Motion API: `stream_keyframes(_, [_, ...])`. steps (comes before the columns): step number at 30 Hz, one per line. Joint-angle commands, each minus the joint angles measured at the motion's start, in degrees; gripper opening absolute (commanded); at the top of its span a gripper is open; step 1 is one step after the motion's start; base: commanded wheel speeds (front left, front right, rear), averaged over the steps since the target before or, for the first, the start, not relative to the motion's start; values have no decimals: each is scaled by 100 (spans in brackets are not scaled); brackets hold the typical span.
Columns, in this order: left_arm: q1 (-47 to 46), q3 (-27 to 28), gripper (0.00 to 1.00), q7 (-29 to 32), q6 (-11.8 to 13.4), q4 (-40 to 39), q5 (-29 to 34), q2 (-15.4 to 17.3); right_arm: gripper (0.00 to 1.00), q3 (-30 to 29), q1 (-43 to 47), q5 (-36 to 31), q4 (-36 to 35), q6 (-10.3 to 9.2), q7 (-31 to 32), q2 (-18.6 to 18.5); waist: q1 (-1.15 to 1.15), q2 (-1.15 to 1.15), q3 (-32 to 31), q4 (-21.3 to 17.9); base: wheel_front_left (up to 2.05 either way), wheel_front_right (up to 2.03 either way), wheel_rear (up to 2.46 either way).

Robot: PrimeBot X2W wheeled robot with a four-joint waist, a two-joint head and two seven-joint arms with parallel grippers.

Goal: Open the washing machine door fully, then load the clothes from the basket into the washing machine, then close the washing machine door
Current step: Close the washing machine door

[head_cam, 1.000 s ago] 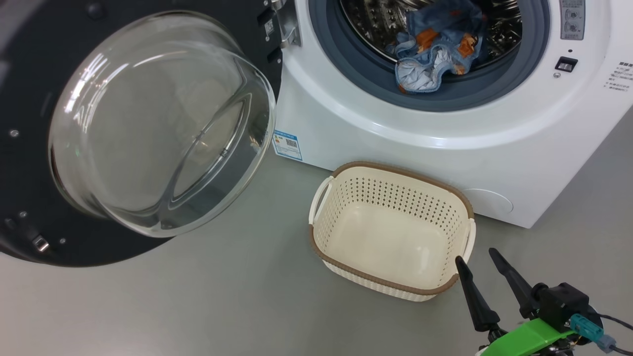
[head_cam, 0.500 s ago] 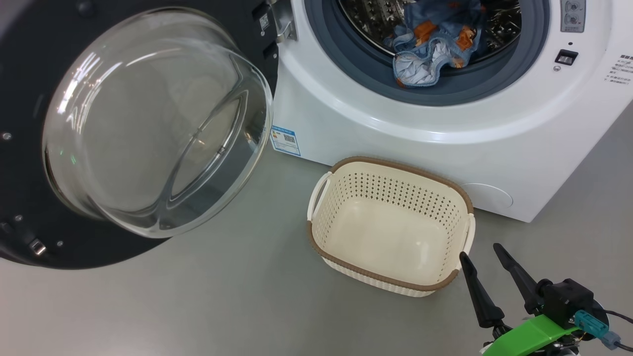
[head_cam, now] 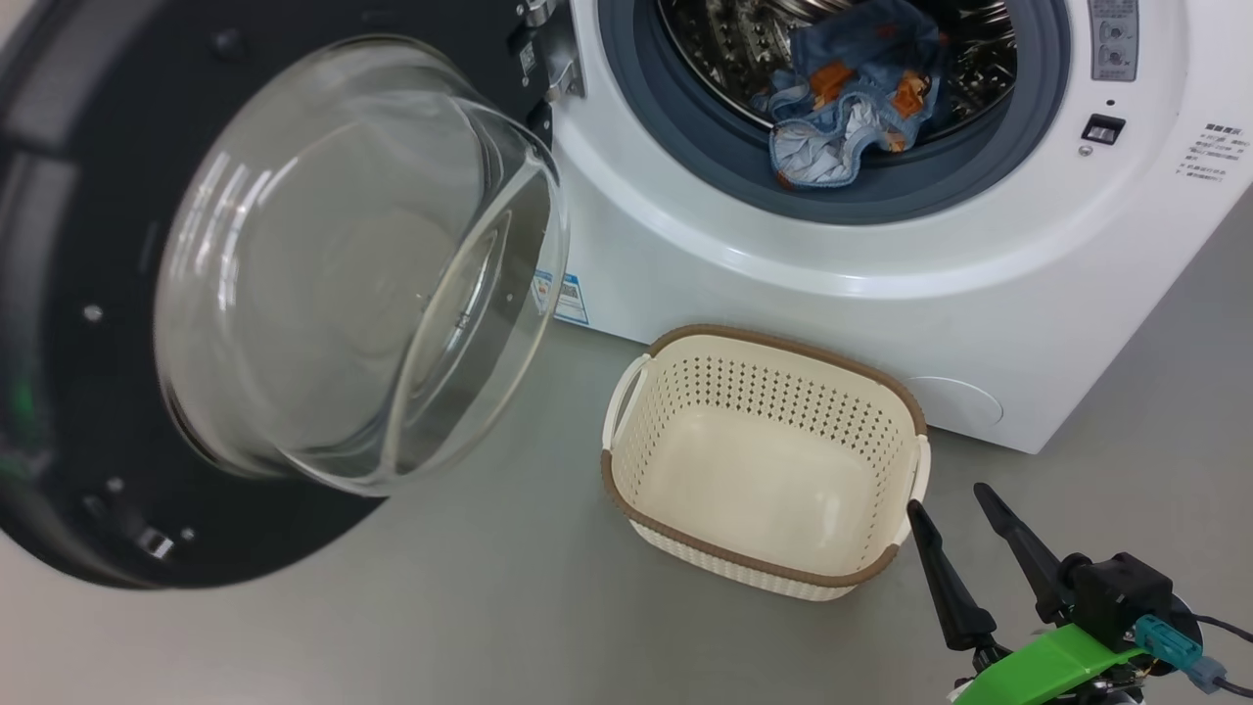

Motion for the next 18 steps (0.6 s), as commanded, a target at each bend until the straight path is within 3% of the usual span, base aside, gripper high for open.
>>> stream_keyframes(1, [69, 65, 0, 207, -18, -371, -97, 192, 100, 125, -129, -76, -118, 54, -69, -1, 0, 0, -40, -19, 0, 0, 0])
stream_keyframes(18, [710, -115, 0, 1222, -19, -2745, -907, -630, 100, -93, 147, -82, -180, 54, -69, 46, 0, 0, -257, -243, 0, 0, 0])
